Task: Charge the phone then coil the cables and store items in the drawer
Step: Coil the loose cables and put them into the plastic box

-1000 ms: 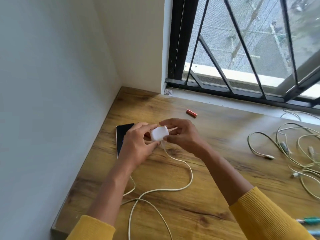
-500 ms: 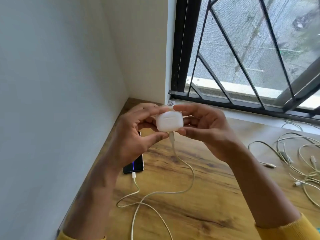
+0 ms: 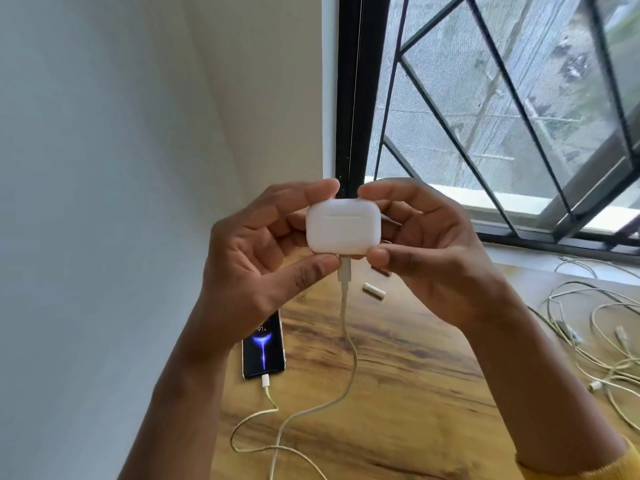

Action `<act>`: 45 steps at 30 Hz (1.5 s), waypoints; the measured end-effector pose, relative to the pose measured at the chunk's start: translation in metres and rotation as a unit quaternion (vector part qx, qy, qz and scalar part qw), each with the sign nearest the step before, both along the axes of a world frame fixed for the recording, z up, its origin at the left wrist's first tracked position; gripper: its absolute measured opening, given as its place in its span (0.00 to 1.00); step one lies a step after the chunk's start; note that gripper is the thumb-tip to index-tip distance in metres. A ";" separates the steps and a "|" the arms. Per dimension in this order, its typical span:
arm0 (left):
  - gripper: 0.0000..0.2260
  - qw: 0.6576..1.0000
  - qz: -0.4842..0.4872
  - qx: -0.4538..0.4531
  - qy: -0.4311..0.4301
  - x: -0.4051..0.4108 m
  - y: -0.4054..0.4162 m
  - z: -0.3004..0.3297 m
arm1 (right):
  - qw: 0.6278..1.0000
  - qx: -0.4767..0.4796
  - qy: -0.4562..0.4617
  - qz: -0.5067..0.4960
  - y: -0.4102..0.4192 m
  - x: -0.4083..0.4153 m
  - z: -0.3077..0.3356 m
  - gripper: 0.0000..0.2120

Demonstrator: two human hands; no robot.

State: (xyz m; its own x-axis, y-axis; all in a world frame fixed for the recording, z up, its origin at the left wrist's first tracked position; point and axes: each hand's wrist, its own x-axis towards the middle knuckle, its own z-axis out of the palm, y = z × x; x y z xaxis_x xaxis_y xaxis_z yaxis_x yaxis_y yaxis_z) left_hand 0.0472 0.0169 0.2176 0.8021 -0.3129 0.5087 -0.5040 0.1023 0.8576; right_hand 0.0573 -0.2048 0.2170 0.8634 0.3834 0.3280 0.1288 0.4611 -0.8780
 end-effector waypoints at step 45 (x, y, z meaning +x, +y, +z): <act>0.24 0.998 -0.004 -0.050 0.042 0.007 -0.002 -0.009 | 0.997 0.069 0.030 0.030 0.007 0.008 -0.015 0.28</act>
State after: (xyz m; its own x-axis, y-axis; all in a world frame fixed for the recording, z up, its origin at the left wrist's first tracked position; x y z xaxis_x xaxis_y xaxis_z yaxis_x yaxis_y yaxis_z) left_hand 0.0540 0.0148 0.2083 0.8415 -0.2695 0.4682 -0.4290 0.1931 0.8824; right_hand 0.0653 -0.1983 0.2021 0.8597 0.3898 0.3302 0.0471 0.5832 -0.8110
